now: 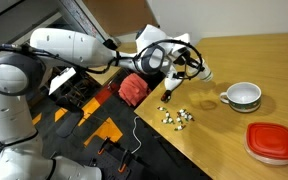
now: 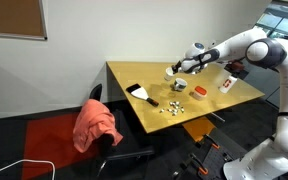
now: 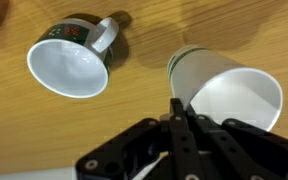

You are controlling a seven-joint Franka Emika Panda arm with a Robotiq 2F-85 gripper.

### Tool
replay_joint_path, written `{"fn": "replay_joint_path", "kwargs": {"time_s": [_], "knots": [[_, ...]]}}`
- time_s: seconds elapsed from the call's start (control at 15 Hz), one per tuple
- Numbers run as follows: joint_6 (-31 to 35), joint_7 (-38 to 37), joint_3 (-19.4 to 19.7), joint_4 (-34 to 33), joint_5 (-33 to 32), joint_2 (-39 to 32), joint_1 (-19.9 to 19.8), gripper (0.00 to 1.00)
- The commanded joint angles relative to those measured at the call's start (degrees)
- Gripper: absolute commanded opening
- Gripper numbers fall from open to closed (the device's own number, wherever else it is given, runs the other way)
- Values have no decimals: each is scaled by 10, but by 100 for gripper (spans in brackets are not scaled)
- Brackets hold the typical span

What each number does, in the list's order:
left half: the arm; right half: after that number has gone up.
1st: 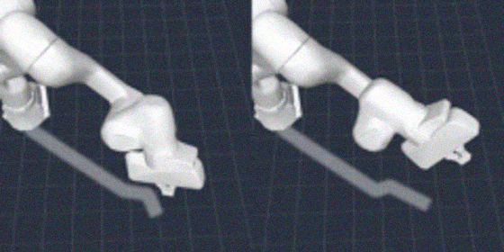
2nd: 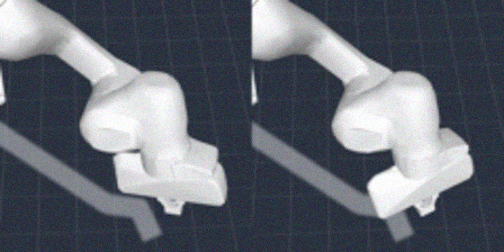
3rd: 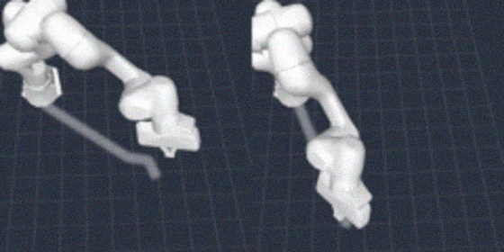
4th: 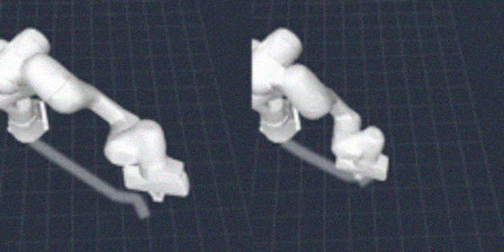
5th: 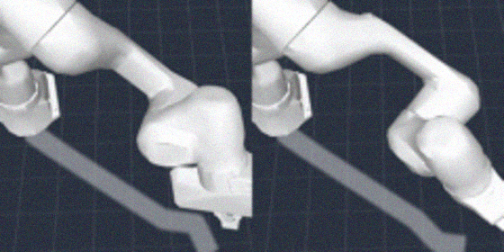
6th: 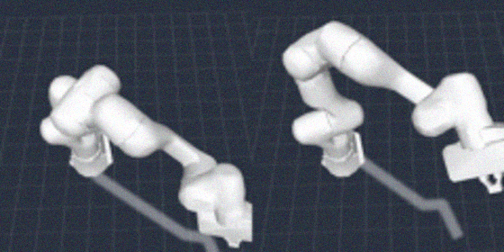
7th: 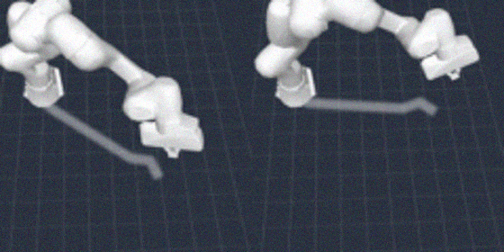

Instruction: Pour the sweets in the cup onto the table

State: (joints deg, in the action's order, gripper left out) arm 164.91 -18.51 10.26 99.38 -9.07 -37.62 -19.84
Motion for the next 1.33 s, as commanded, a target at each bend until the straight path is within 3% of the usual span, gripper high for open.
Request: {"fn": "replay_joint_path", "kwargs": {"time_s": [0.0,0.27,0.53,1.27], "knots": [[-59,53,2,-76,69,-38,5,1],[-143,72,6,-145,102,-77,3,1],[-182,71,12,-200,106,-116,1,1],[-147,168,-26,-268,122,-194,-42,1]]}}
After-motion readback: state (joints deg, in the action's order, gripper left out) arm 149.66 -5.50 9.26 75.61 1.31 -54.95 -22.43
